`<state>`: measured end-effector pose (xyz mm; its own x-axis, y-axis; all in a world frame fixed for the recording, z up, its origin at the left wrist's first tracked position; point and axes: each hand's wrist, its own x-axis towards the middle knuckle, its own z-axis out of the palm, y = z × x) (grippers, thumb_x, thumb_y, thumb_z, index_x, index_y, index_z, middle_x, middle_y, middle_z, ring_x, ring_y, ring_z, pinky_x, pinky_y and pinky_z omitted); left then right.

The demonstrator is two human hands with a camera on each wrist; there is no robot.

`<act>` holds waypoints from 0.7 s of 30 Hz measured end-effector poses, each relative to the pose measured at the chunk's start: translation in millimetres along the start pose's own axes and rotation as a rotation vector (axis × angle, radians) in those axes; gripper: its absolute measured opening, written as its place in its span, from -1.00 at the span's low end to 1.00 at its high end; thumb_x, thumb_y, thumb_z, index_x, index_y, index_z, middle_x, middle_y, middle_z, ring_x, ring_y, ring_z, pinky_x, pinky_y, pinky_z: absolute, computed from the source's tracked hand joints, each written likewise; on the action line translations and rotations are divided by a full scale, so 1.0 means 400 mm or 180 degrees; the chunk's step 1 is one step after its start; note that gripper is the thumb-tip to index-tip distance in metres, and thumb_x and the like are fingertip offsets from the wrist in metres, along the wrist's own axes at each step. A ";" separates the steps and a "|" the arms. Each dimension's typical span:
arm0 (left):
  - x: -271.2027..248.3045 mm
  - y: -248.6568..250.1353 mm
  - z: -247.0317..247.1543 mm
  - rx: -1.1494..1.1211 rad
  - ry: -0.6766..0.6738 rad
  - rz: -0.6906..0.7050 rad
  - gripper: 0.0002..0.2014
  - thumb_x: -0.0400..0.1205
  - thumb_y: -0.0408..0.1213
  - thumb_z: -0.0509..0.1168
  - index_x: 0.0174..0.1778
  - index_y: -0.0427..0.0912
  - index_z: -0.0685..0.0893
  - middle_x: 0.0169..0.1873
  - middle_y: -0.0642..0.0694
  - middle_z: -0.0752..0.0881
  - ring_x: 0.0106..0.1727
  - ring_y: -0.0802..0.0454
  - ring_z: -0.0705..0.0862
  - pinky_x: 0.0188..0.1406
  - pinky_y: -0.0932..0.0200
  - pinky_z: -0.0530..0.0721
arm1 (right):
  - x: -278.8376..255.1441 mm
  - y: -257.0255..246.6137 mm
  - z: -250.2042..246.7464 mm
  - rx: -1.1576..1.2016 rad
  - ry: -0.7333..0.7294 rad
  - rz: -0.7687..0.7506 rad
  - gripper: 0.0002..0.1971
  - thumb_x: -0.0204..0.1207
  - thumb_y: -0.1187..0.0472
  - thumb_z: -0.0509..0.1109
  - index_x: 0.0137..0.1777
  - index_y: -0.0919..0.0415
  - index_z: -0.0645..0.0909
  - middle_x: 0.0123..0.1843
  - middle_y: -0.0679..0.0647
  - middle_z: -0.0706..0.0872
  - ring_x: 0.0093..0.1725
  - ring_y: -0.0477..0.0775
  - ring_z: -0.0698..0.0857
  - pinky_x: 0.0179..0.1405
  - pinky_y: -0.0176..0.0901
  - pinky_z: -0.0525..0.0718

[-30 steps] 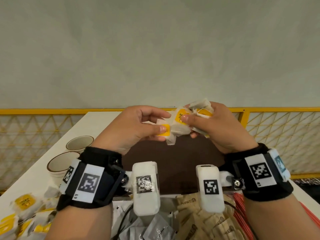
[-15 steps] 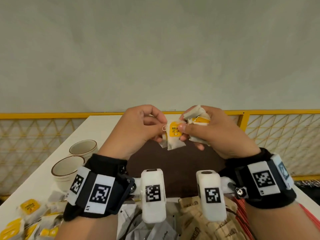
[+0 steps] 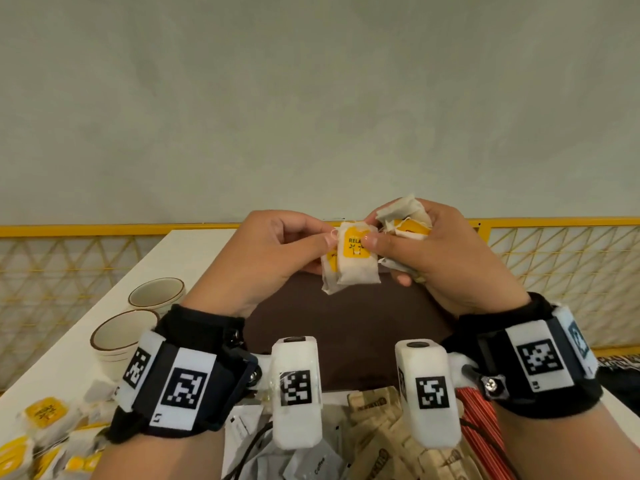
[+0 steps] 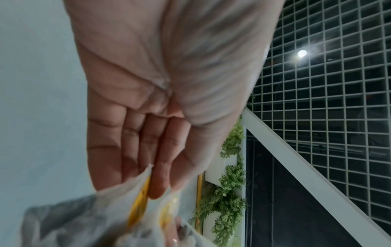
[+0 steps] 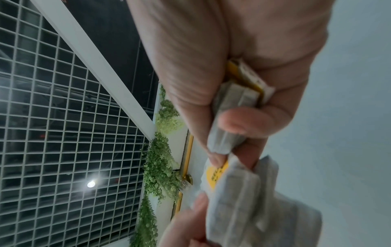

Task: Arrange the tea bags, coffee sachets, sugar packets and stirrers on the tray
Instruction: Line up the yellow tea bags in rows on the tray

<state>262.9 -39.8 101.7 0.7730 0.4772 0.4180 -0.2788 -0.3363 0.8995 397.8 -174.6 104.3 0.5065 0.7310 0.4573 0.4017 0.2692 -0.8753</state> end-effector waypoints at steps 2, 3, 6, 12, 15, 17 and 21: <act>0.003 -0.002 0.004 0.0004 0.0007 -0.0027 -0.90 0.51 -0.43 0.39 -0.20 -0.19 0.79 -0.27 -0.16 0.83 -0.25 0.04 0.79 -0.19 0.19 0.79 | 0.004 0.006 0.003 -0.0009 -0.0010 0.0015 -0.87 0.42 0.43 0.51 -0.08 0.26 0.68 -0.31 0.08 0.71 -0.56 -0.01 0.51 -0.62 -0.27 0.48; 0.005 -0.003 0.005 0.0035 0.0017 -0.0030 -0.91 0.50 -0.44 0.40 -0.20 -0.20 0.79 -0.27 -0.16 0.83 -0.26 0.05 0.79 -0.19 0.19 0.79 | 0.005 0.008 0.005 0.0010 -0.0030 0.0030 -0.84 0.41 0.45 0.51 -0.05 0.28 0.68 -0.34 0.04 0.71 -0.56 -0.07 0.54 -0.61 -0.29 0.49; 0.016 -0.010 0.002 0.0095 0.0112 -0.0065 -0.93 0.48 -0.43 0.43 -0.26 -0.19 0.78 -0.33 -0.15 0.81 -0.30 0.06 0.75 -0.19 0.16 0.78 | 0.009 0.009 0.006 0.0031 -0.0084 0.0021 -0.78 0.36 0.48 0.53 -0.02 0.28 0.68 -0.33 -0.02 0.71 -0.52 -0.18 0.60 -0.59 -0.33 0.50; 0.036 -0.014 0.007 0.0311 0.0110 -0.0155 -0.83 0.55 -0.37 0.40 -0.35 -0.10 0.79 -0.41 -0.04 0.76 -0.39 0.15 0.68 -0.28 0.19 0.66 | 0.013 0.016 0.007 0.0031 -0.0008 -0.0016 -0.78 0.35 0.49 0.54 -0.06 0.25 0.67 -0.31 0.00 0.72 -0.49 -0.16 0.61 -0.55 -0.29 0.53; 0.042 -0.004 0.001 0.0192 0.0011 -0.0234 -0.80 0.59 -0.35 0.34 -0.31 -0.08 0.80 -0.40 -0.01 0.79 -0.36 0.15 0.73 -0.32 0.25 0.69 | 0.017 0.017 0.010 0.0044 0.0042 -0.0037 -0.78 0.35 0.48 0.54 -0.10 0.19 0.68 -0.26 0.05 0.73 -0.46 -0.15 0.62 -0.53 -0.26 0.55; 0.040 -0.005 -0.010 0.0060 0.0011 -0.0294 -0.81 0.61 -0.39 0.32 -0.27 -0.13 0.79 -0.39 -0.02 0.79 -0.36 0.14 0.74 -0.37 0.28 0.69 | 0.023 0.019 0.020 0.0090 0.0084 -0.0032 -0.78 0.35 0.49 0.53 -0.12 0.18 0.68 -0.23 0.08 0.74 -0.44 -0.12 0.62 -0.53 -0.26 0.56; 0.034 -0.010 -0.014 0.0021 0.0024 -0.0284 -0.89 0.57 -0.44 0.36 -0.23 -0.21 0.76 -0.42 -0.02 0.78 -0.43 0.19 0.71 -0.46 0.37 0.63 | 0.022 0.023 0.032 0.0116 0.0069 -0.0022 -0.77 0.34 0.51 0.53 -0.11 0.20 0.68 -0.31 0.03 0.71 -0.47 -0.13 0.59 -0.54 -0.26 0.54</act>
<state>271.2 -27.6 104.5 0.7903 0.5116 0.3372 -0.2052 -0.2976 0.9324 396.2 -157.7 98.3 0.5203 0.7154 0.4664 0.3774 0.2972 -0.8770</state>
